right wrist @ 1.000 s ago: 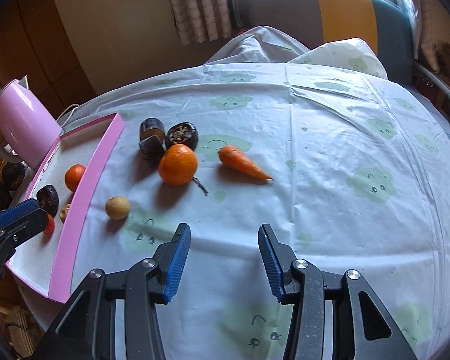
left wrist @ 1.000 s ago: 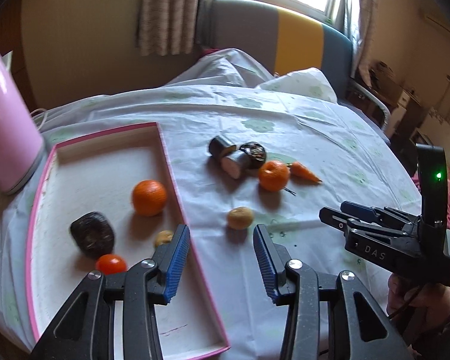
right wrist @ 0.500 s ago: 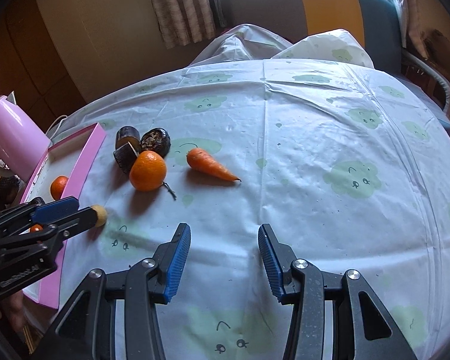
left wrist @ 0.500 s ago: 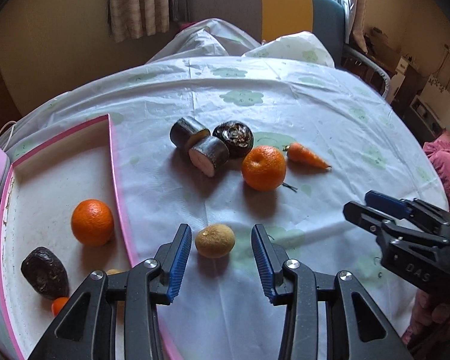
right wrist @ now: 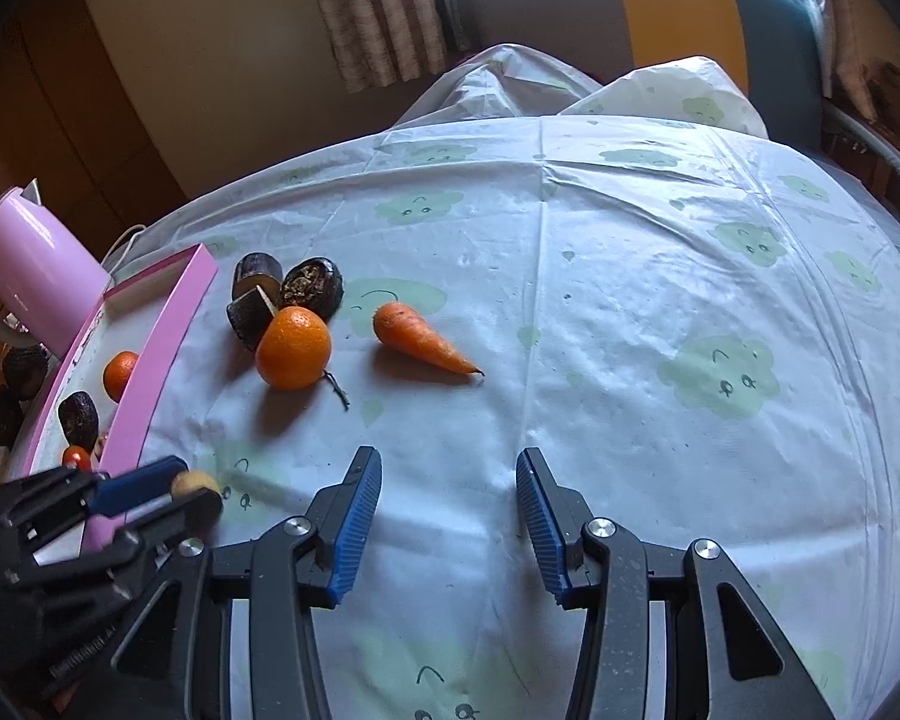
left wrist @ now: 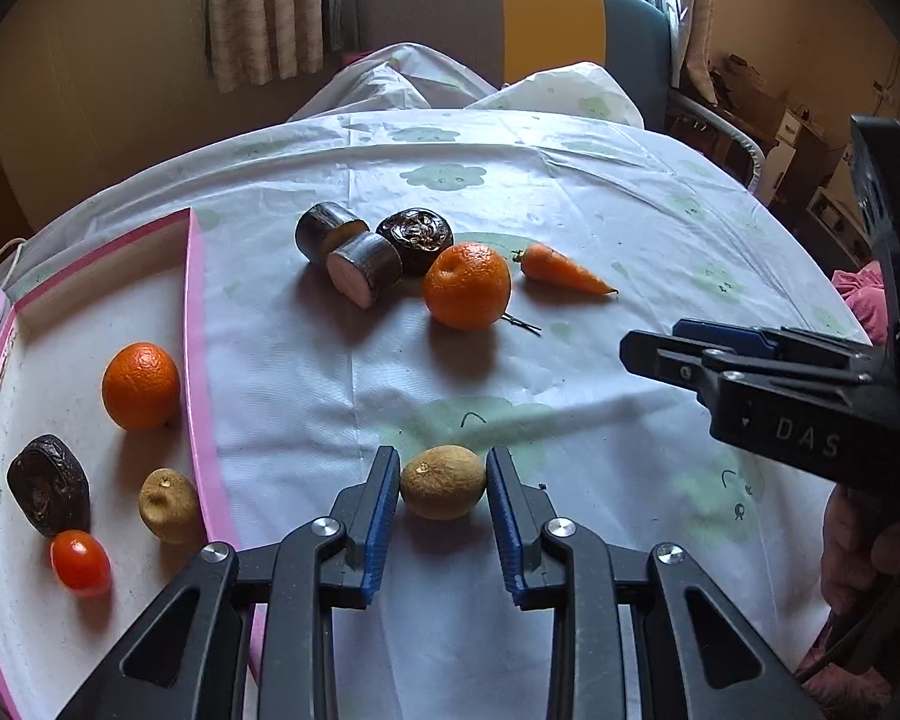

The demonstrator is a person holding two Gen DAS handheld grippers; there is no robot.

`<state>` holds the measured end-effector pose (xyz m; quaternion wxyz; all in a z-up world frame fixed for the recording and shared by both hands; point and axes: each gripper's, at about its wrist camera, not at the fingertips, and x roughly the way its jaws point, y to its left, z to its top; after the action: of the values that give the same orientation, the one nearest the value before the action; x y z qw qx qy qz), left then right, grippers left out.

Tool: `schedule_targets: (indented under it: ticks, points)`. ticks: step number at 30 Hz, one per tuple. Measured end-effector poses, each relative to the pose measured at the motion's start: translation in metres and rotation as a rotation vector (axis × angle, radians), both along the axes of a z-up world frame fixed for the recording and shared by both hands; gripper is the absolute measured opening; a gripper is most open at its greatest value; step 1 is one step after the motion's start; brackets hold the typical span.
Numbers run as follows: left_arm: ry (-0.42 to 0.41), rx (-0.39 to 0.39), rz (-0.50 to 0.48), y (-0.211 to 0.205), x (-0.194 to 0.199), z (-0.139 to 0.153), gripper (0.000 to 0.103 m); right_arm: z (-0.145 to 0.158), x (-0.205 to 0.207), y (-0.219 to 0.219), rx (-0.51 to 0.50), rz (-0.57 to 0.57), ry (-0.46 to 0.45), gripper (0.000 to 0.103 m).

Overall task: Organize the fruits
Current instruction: 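Grasp a dark cylindrical slice with the right gripper while the left gripper holds the kiwi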

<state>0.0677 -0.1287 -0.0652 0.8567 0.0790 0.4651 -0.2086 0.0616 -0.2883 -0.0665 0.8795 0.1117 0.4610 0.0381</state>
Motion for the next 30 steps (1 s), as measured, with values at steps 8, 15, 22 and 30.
schedule_targets:
  ticks: [8, 15, 22, 30]
  points:
    - [0.030, -0.033, 0.010, 0.002, 0.002, -0.007, 0.030, 0.014, 0.019, 0.016, 0.001, 0.121, -0.036, 0.037]
    - [0.011, -0.039, 0.008, 0.004, 0.000, -0.008, 0.030, 0.027, 0.048, 0.039, 0.021, 0.236, -0.038, 0.037]
    - [-0.013, -0.040, 0.005, 0.003, -0.004, -0.008, 0.030, 0.034, 0.071, 0.076, -0.030, 0.382, -0.055, 0.029]
    - [-0.023, -0.064, -0.002, 0.005, -0.009, -0.008, 0.030, 0.021, 0.102, 0.100, -0.093, 0.451, -0.023, 0.029]
